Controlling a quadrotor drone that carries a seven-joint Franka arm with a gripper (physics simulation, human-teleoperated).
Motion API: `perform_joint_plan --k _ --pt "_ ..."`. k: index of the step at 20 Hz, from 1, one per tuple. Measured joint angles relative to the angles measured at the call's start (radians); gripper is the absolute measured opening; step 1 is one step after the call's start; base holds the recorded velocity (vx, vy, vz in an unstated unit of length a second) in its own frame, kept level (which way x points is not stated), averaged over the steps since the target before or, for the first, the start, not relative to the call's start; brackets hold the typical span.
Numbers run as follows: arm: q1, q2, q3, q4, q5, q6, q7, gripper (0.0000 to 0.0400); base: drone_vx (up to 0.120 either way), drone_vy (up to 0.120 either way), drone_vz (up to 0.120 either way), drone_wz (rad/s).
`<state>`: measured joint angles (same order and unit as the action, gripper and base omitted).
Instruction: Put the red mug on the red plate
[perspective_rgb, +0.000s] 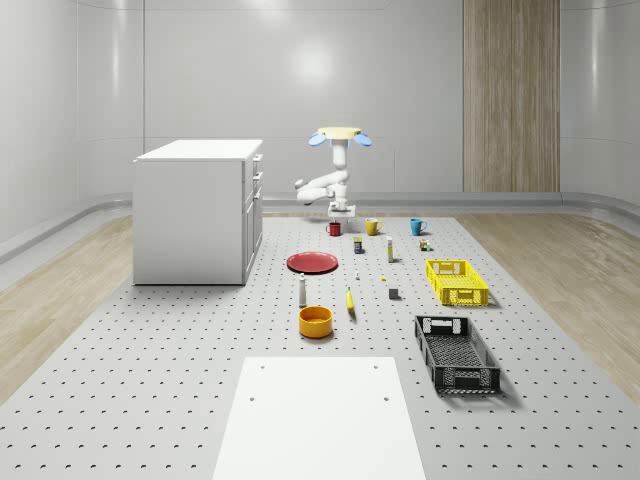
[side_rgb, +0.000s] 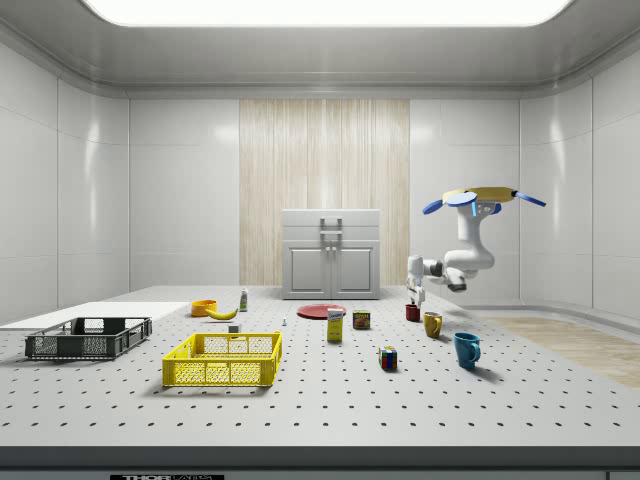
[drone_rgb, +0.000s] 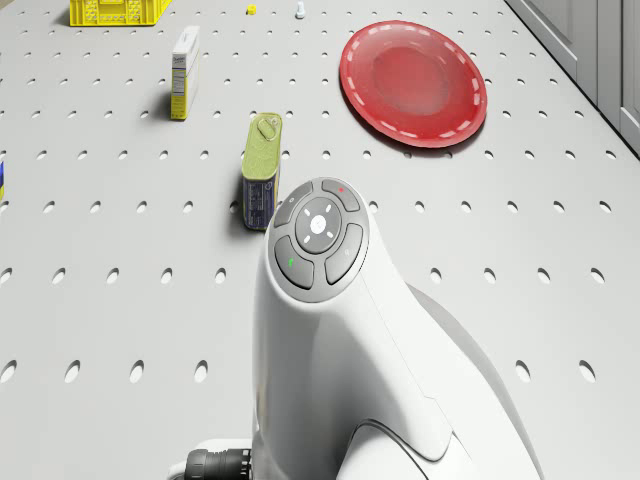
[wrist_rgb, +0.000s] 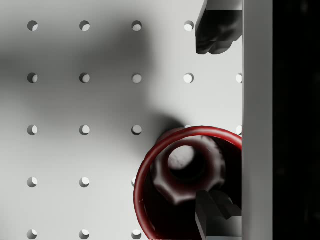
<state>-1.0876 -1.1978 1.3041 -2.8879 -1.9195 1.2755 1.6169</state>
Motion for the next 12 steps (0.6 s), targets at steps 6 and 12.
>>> perform_joint_plan --k 6,12 --pt "-0.005 -0.032 -0.010 0.004 -0.002 0.035 0.004 0.0400 0.000 -0.027 -0.033 0.000" --pt "-0.012 -0.062 -0.034 0.010 -0.018 0.071 0.010 0.0400 0.000 0.000 0.000 0.000"
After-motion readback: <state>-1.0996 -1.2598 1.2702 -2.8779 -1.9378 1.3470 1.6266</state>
